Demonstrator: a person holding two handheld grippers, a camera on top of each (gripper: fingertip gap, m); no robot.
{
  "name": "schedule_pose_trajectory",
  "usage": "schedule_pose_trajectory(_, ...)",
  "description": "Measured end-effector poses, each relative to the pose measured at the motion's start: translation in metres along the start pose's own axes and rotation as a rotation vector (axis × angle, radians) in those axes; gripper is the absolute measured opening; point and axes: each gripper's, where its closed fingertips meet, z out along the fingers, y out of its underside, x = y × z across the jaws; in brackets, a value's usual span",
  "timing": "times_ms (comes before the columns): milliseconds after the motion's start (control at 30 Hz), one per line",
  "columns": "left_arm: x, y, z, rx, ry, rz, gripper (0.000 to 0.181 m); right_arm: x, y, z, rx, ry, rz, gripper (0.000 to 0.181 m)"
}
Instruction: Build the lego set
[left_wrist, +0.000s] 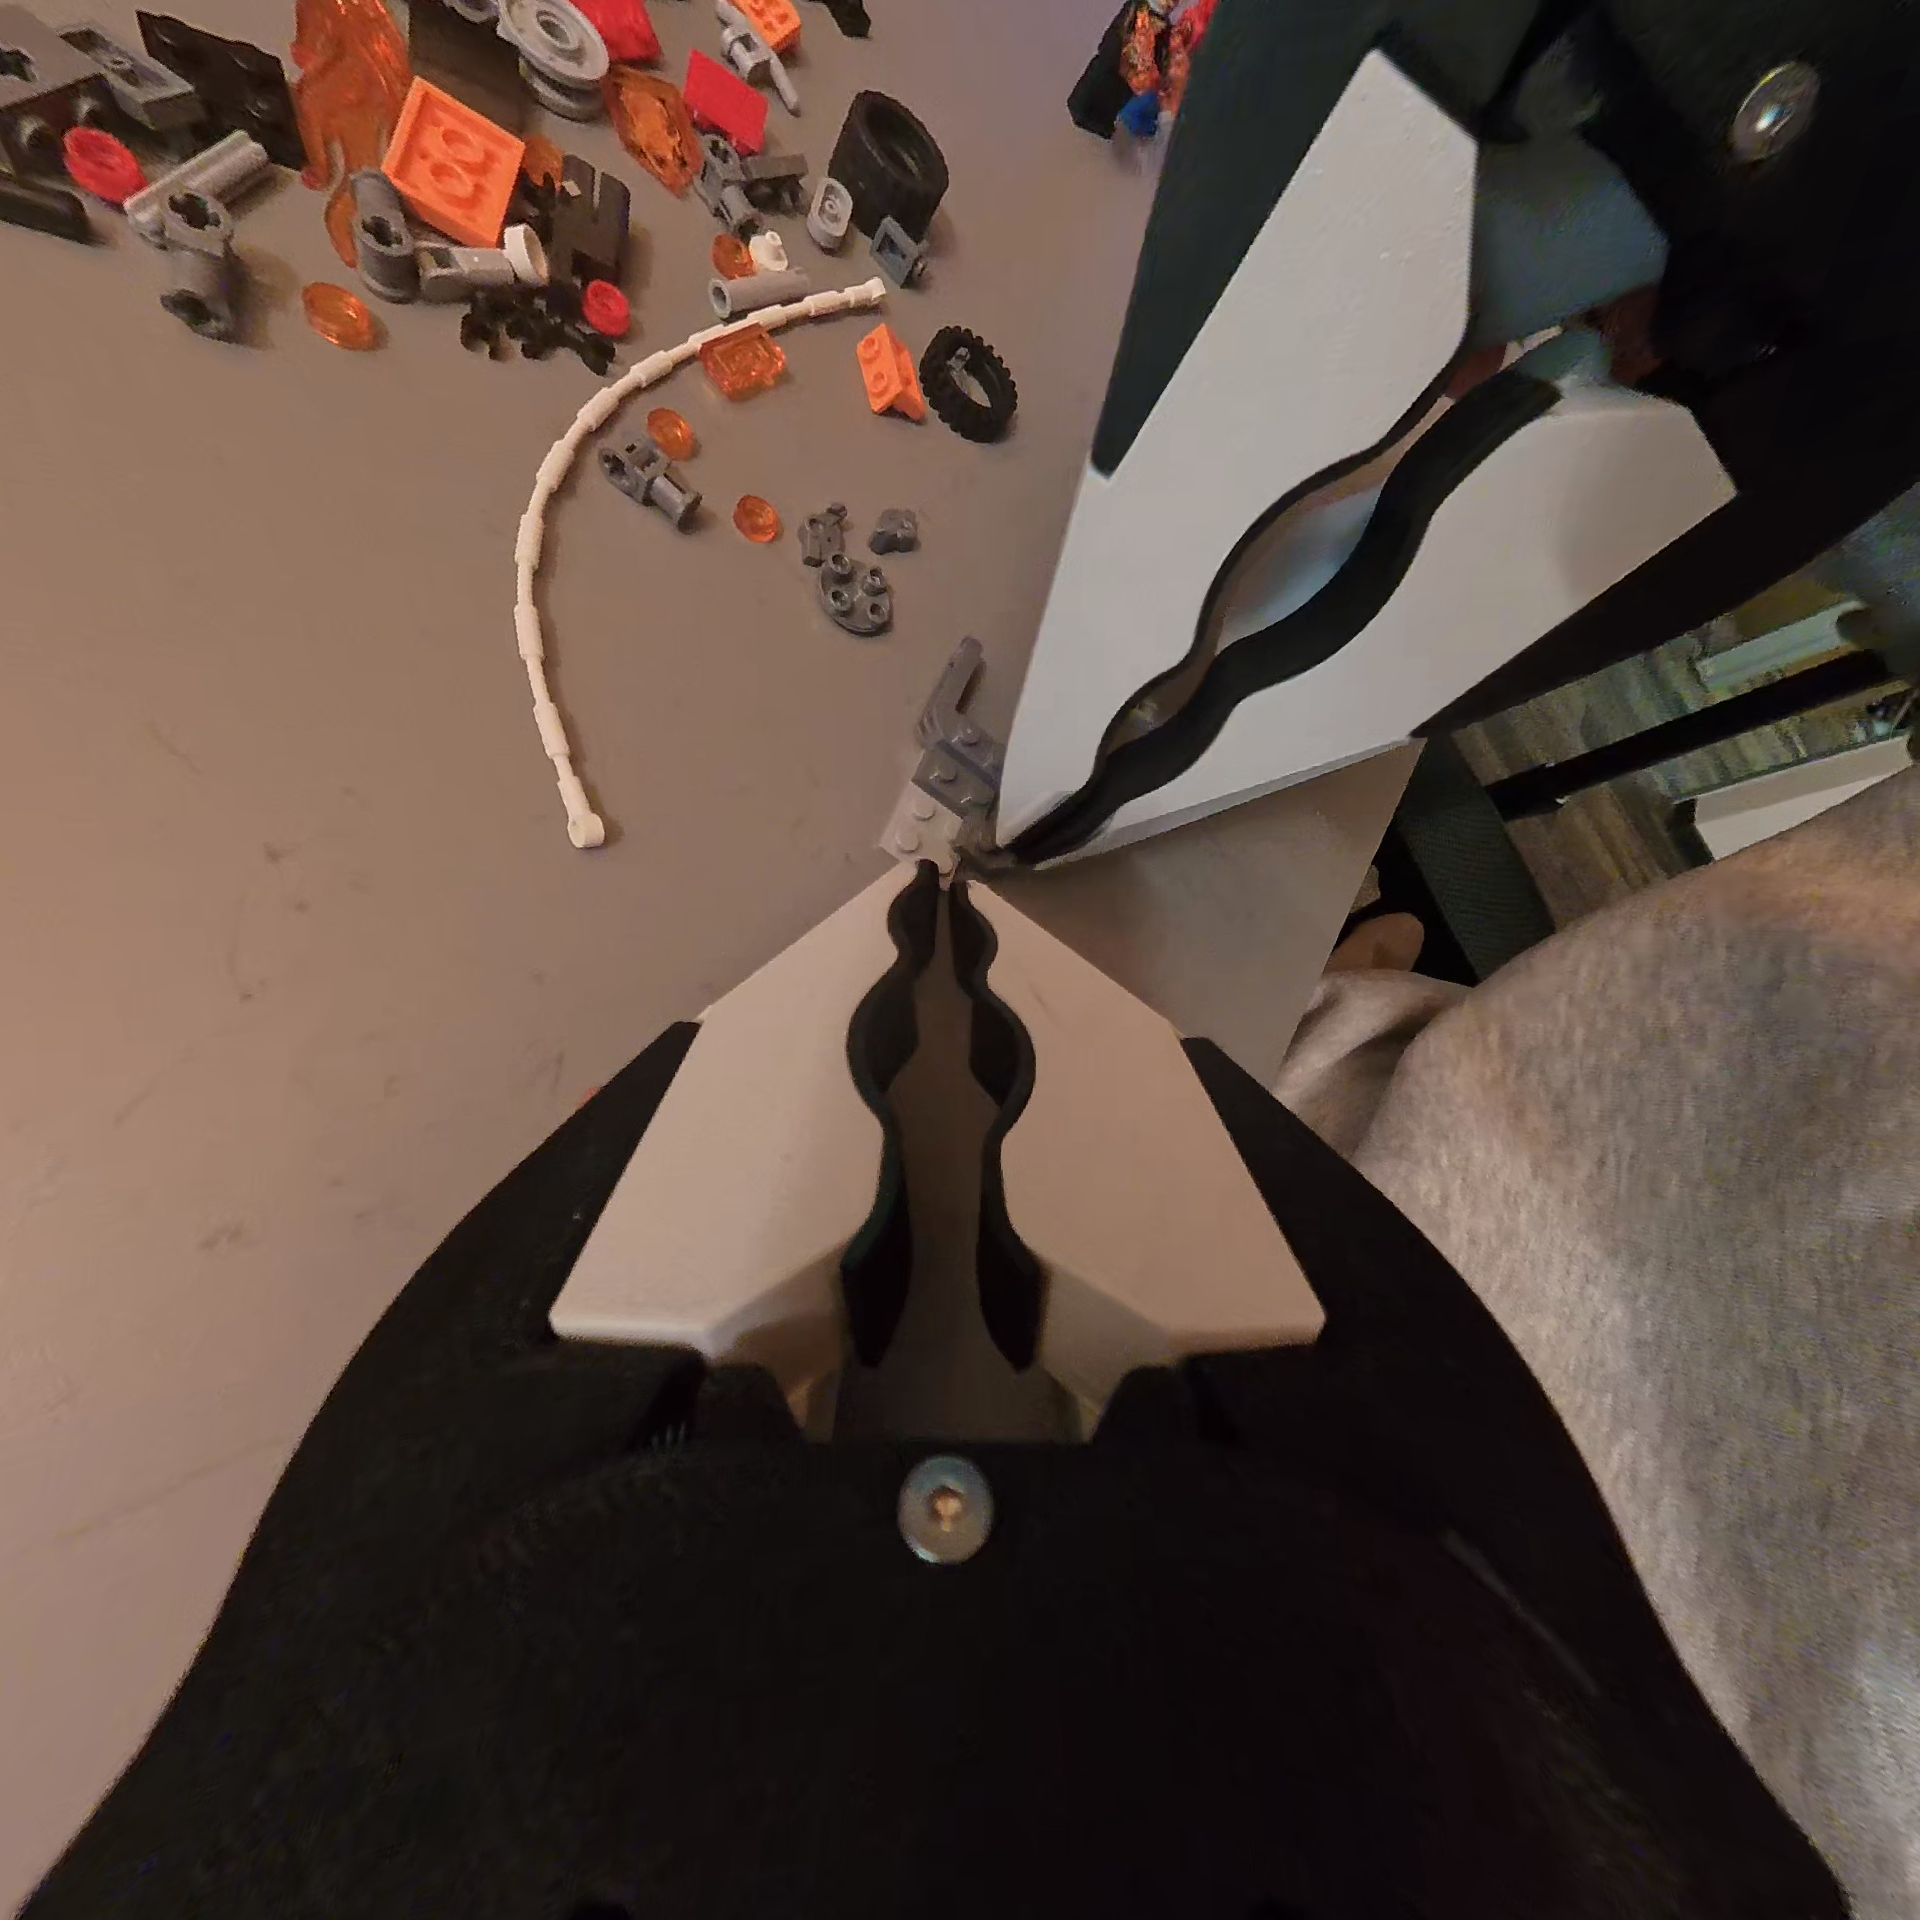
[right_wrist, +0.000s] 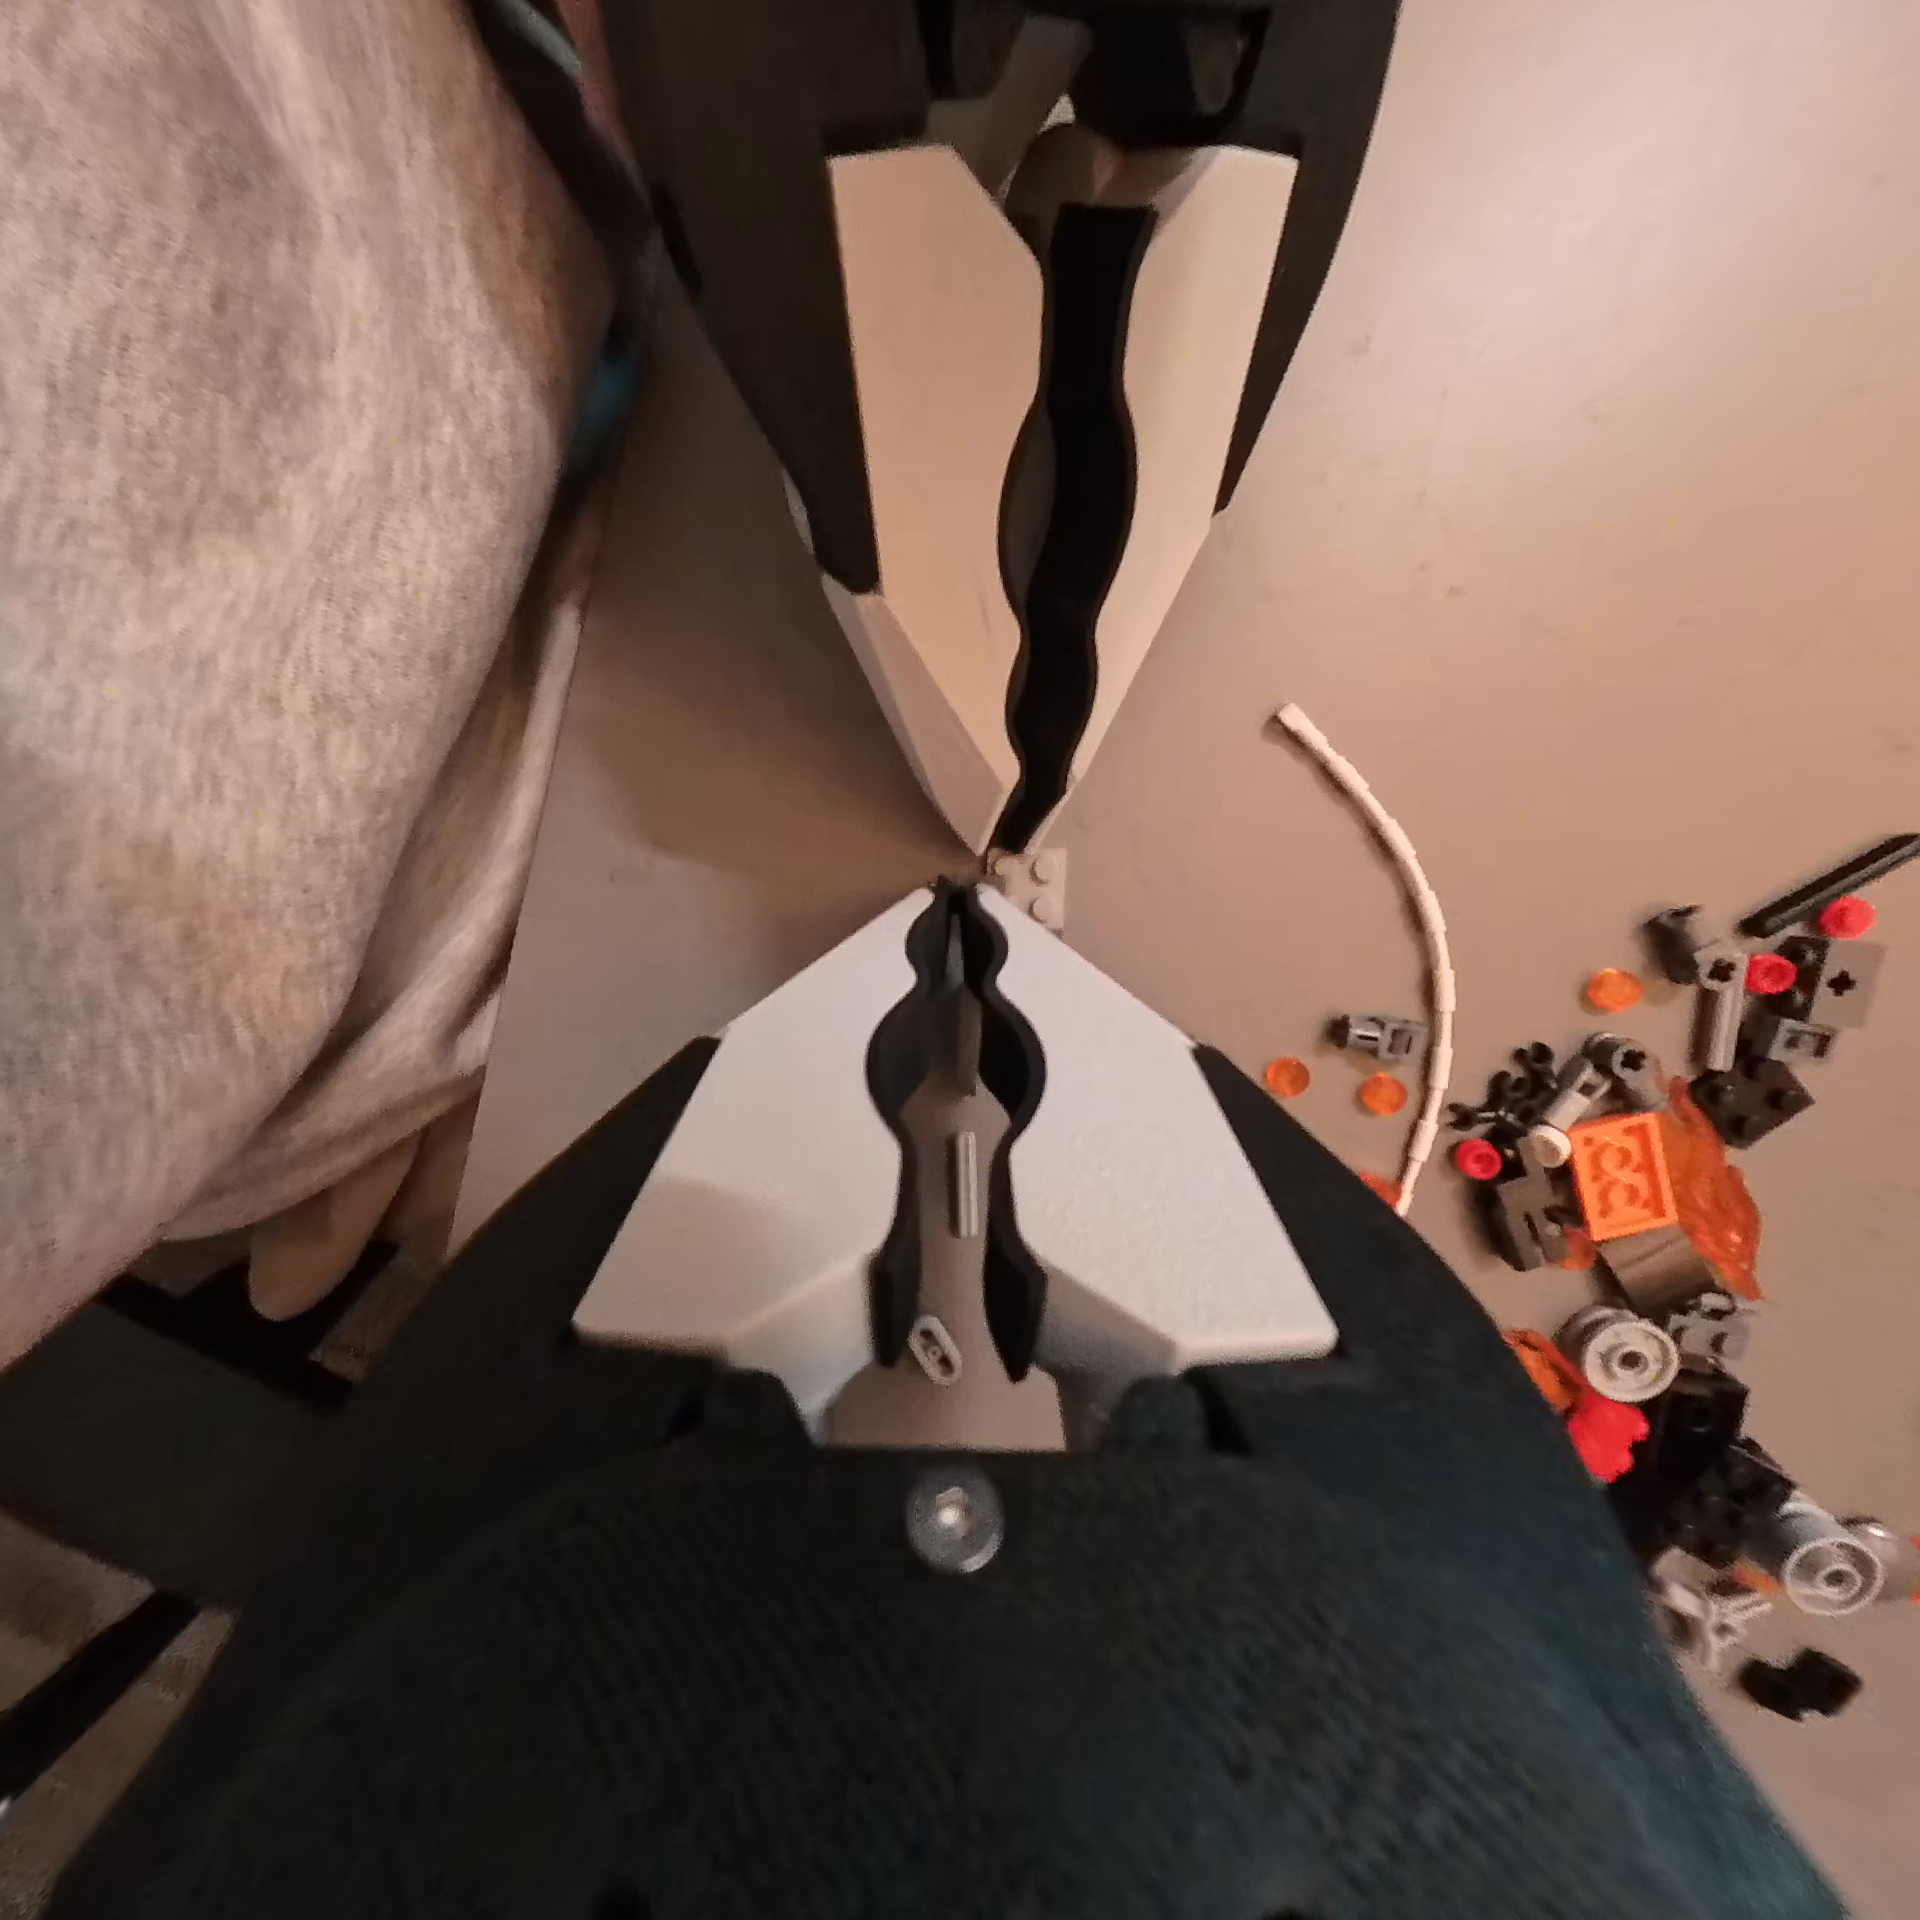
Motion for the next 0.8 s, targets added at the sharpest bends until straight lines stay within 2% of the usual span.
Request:
schedule_pose_trajectory(33, 0.0, 0.0, 0.0, 0.0, 0.0, 0.0, 0.001, 0.0, -0.001, -0.001, 0.016, 0.007, 0.008, 0.0)
schedule_pose_trajectory(367, 0.0, -0.001, -0.001, 0.005, 0.001, 0.004, 0.002, 0.0, 0.001, -0.009, 0.111, 0.114, 0.094, 0.0)
schedule_pose_trajectory(567, -0.01, -0.016, -0.006, 0.076, -0.056, 0.024, 0.003, -0.009, 0.001, -0.006, 0.205, 0.238, 0.228, 0.002)
schedule_pose_trajectory(800, -0.009, -0.013, 0.001, 0.031, -0.044, 0.022, 0.004, -0.012, -0.002, -0.003, 0.327, 0.27, 0.294, 0.008)
